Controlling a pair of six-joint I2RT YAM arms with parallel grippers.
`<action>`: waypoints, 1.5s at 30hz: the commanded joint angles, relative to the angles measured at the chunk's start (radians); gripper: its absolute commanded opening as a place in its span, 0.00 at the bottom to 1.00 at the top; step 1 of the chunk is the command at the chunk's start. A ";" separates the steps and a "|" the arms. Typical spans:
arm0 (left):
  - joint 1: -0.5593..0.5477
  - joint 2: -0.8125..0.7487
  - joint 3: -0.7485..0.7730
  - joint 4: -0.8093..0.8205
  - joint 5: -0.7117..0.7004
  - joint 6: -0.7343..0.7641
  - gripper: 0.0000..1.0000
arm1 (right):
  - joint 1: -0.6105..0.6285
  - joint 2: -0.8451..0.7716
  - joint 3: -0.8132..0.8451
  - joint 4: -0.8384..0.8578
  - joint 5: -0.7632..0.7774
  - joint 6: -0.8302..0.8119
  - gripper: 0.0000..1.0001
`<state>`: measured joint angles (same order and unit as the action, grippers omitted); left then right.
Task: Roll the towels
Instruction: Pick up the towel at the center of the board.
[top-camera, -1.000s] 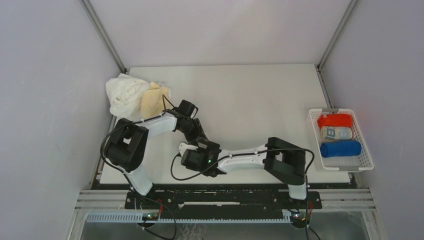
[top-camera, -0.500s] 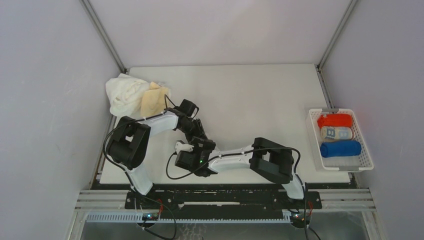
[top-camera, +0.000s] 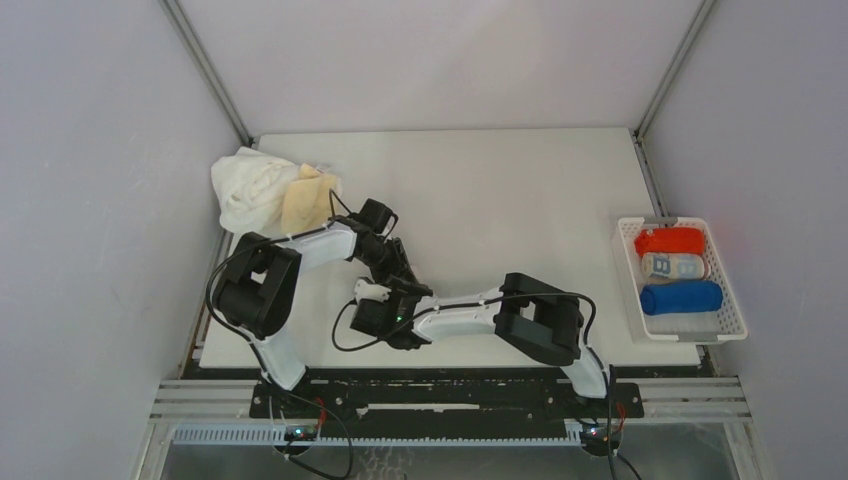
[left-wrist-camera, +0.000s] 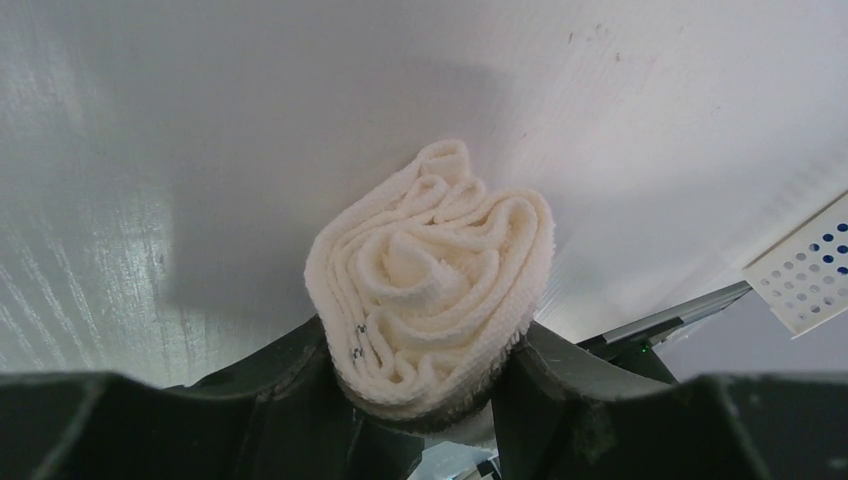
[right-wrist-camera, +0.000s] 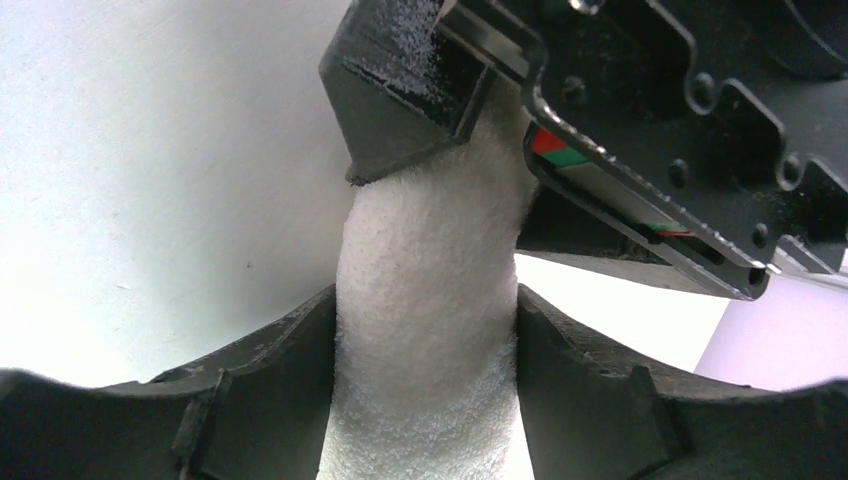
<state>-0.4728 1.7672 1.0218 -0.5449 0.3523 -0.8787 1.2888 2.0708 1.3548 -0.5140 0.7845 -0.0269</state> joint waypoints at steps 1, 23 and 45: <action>-0.005 0.024 -0.002 -0.103 -0.077 0.044 0.51 | -0.020 0.099 -0.024 -0.157 -0.102 0.065 0.60; 0.344 -0.278 0.283 -0.269 -0.327 0.194 0.79 | -0.217 -0.105 -0.194 -0.072 -0.609 0.091 0.39; 0.361 -0.800 0.115 -0.245 -0.539 0.463 0.83 | -0.694 -0.529 -0.319 -0.067 -0.729 0.610 0.00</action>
<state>-0.1146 0.9882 1.2034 -0.8120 -0.1898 -0.4553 0.6582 1.6863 1.0412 -0.4706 -0.0418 0.4522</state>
